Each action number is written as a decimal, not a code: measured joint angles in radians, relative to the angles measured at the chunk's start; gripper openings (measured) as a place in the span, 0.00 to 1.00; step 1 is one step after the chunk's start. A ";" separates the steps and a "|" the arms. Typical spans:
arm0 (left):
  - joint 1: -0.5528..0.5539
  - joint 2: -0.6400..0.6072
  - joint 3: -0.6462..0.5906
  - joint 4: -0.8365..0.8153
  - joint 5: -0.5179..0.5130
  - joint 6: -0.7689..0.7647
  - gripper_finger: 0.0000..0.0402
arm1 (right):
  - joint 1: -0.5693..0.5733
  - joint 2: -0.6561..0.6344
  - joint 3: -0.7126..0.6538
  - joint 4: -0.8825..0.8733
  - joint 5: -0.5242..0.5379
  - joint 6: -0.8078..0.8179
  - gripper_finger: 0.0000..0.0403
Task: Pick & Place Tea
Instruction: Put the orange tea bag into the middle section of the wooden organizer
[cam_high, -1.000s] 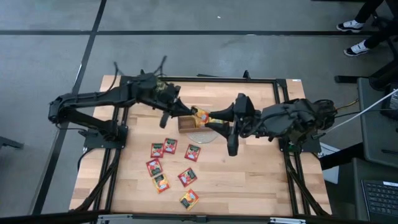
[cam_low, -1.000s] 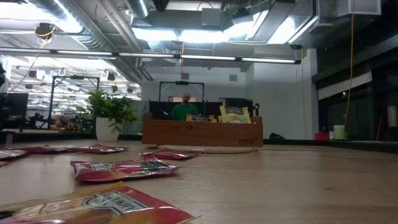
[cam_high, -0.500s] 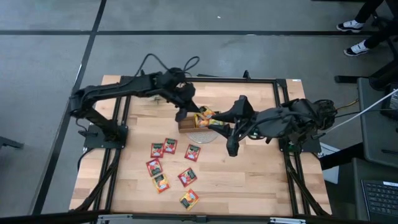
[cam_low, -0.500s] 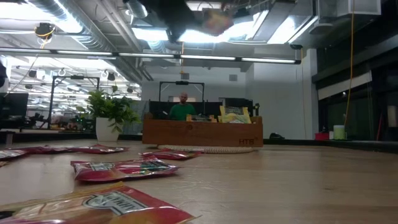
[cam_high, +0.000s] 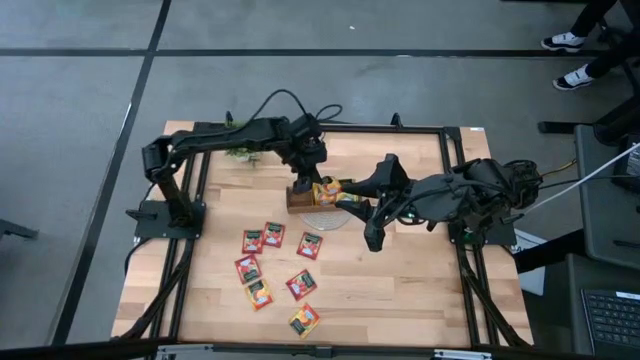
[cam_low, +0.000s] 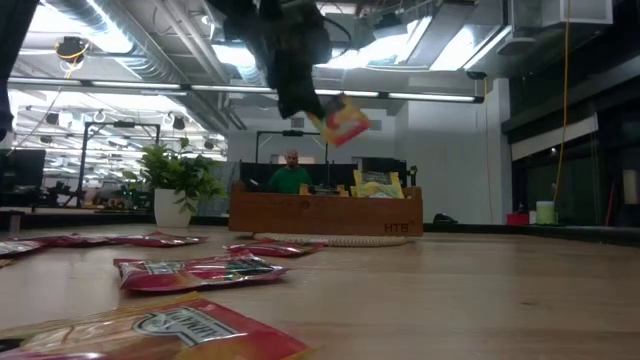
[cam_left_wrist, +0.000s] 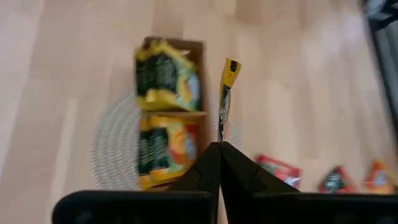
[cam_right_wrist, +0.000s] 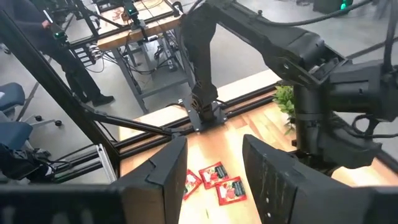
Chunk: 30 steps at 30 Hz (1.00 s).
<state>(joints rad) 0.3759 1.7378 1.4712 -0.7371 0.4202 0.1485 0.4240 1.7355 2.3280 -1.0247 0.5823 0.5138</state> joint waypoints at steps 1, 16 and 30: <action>0.000 0.010 0.001 -0.004 -0.018 0.006 0.01 | 0.000 0.000 0.000 -0.003 0.000 0.005 0.39; -0.010 0.122 0.000 -0.083 -0.128 0.075 0.01 | 0.000 0.000 0.000 -0.013 0.000 0.009 0.39; -0.036 0.120 0.000 -0.072 -0.168 0.142 0.09 | 0.000 0.000 0.000 -0.013 0.000 0.009 0.39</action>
<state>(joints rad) 0.3401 1.8580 1.4712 -0.8089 0.2526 0.2909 0.4240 1.7359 2.3280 -1.0378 0.5823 0.5228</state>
